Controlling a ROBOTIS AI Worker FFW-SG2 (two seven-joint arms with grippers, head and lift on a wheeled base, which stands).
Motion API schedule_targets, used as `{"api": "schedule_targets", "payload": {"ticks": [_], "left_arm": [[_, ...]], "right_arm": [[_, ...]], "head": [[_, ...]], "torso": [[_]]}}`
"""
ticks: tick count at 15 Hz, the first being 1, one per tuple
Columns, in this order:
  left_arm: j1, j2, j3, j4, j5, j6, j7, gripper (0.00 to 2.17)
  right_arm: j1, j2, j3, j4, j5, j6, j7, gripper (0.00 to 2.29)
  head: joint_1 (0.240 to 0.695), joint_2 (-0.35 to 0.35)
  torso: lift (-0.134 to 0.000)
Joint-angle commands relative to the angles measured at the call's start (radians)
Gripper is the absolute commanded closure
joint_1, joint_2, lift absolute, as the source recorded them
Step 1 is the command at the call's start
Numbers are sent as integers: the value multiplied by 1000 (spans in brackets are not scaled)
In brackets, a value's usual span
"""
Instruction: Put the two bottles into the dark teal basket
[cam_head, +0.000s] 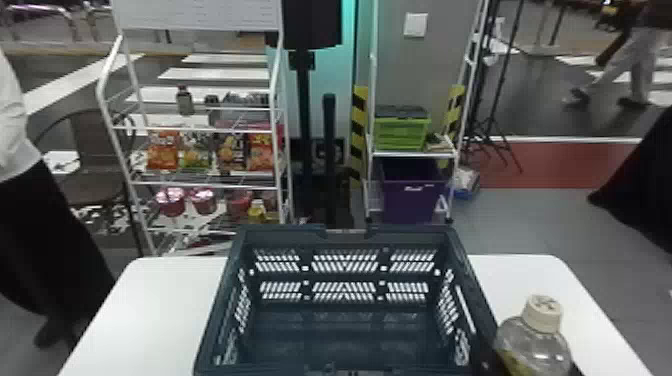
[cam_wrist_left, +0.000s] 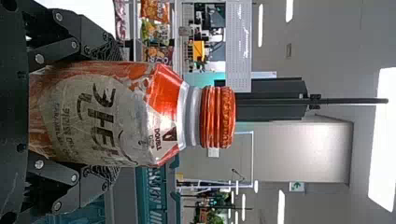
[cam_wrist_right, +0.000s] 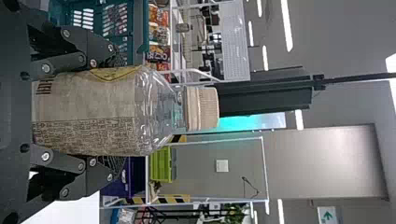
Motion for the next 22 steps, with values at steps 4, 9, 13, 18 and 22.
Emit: {"api": "schedule_targets", "payload": {"ticks": [4, 9, 13, 18, 22], "left_arm": [[-5, -3, 1, 31, 25, 2, 5, 2145], [-19, 23, 3, 59, 54, 2, 5, 2145], [-33, 37, 1, 82, 68, 2, 7, 2145], [-47, 51, 1, 99, 90, 2, 7, 2145], [-51, 63, 1, 102, 100, 2, 7, 2145]], "right_arm": [[-330, -11, 117, -24, 39, 552, -76, 1997], [-685, 7, 246, 91, 27, 1027, -119, 1997], [-896, 82, 278, 235, -5, 1328, -119, 1997], [-1063, 82, 284, 422, -68, 1469, -119, 1993], [-1113, 82, 284, 507, -91, 1481, -119, 1831]], "head": [[499, 0], [499, 0], [499, 0], [499, 0], [499, 0]], "torso": [[0], [0], [0], [0], [0]]}}
